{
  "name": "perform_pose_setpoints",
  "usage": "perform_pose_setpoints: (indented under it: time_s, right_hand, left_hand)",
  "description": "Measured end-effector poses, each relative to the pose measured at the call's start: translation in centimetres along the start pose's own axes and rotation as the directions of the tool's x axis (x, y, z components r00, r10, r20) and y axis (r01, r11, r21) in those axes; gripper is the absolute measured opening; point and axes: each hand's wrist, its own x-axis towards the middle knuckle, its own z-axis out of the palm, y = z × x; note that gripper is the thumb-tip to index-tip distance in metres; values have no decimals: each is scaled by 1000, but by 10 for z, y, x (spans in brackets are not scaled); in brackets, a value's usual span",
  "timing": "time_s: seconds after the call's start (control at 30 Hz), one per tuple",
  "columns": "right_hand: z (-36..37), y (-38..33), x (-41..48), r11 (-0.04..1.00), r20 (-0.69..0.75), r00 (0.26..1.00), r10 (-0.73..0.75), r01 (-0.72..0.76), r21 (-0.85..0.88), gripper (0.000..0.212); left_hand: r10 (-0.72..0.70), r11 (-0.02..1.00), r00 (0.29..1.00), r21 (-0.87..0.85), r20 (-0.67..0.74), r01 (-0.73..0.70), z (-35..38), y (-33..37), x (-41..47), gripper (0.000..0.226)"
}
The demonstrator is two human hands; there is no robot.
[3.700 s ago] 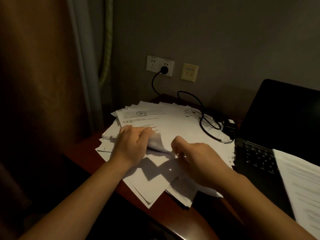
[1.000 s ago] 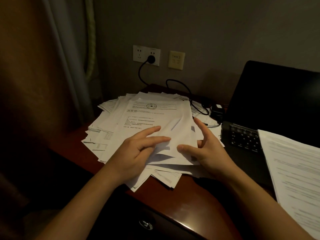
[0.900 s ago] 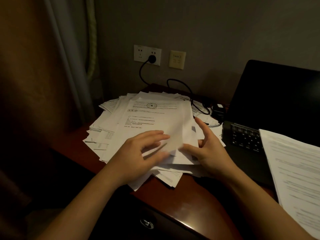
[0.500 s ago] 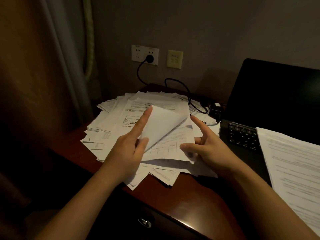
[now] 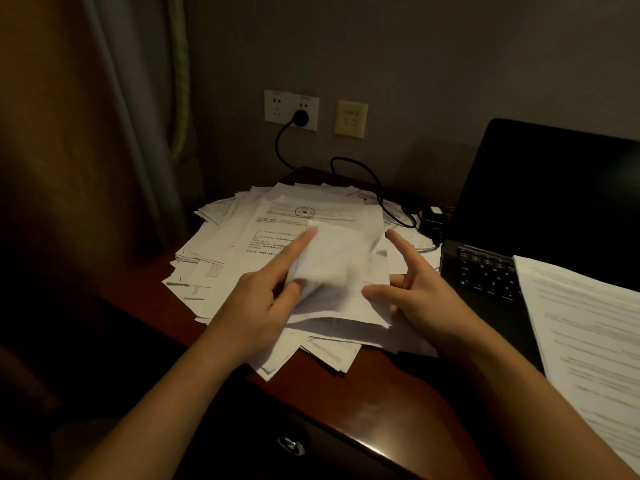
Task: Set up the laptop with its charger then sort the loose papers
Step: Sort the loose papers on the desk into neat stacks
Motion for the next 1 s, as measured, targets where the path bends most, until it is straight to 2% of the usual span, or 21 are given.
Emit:
perform_pose_setpoints:
  time_s: [0.13, 0.27, 0.3, 0.4, 0.5, 0.57, 0.63, 0.77, 0.83, 0.9, 0.93, 1.0]
  right_hand:
    - [1, -3, -1, 999, -26, 999, -37, 37, 9, 95]
    - [11, 5, 2, 997, -120, 991, -63, 67, 24, 93]
    - [14, 7, 3, 997, -143, 987, -76, 77, 3, 94]
    - [16, 9, 4, 995, -197, 976, -96, 94, -21, 90]
    - [12, 10, 4, 993, -204, 973, -103, 114, 40, 76]
    - [7, 11, 6, 993, -183, 979, -92, 104, 56, 79]
    - [4, 11, 7, 993, -179, 979, -93, 103, 52, 83]
    - [6, 9, 6, 982, -222, 966, -130, 156, 106, 77]
    - [9, 8, 6, 973, -234, 966, -108, 152, 176, 66]
    - [10, 10, 9, 948, -217, 975, -45, 110, 298, 61]
    - [10, 10, 11, 926, -204, 979, 0, 77, 369, 59]
    - [8, 12, 14, 882, -179, 978, 105, -8, 471, 62]
  left_hand:
    - [9, 999, 1000, -42, 4, -9, -2, 1, 1, 70]
    - [44, 998, 992, -46, 118, -38, 1, 3, 0, 48]
    - [37, 999, 990, -35, 134, -32, 2, 2, -1, 52]
    - [-4, 999, 997, -50, 83, 8, 3, -2, -1, 58]
    - [-34, 996, 999, -81, 31, 36, 0, 2, -1, 62]
    - [-10, 996, 1000, -93, -8, 9, -2, 4, 0, 68]
    - [15, 994, 1000, -105, -19, -17, -3, 6, 0, 65]
    - [20, 990, 993, -141, 120, -3, -1, 8, -1, 46]
    - [8, 992, 987, -125, 157, 12, -2, 10, -2, 66]
    - [-7, 989, 991, -146, 134, 27, -1, 8, -1, 86]
    - [-14, 989, 993, -147, 117, 32, -1, 7, 0, 91]
    - [-40, 989, 993, -136, 111, 55, -3, 6, 2, 87]
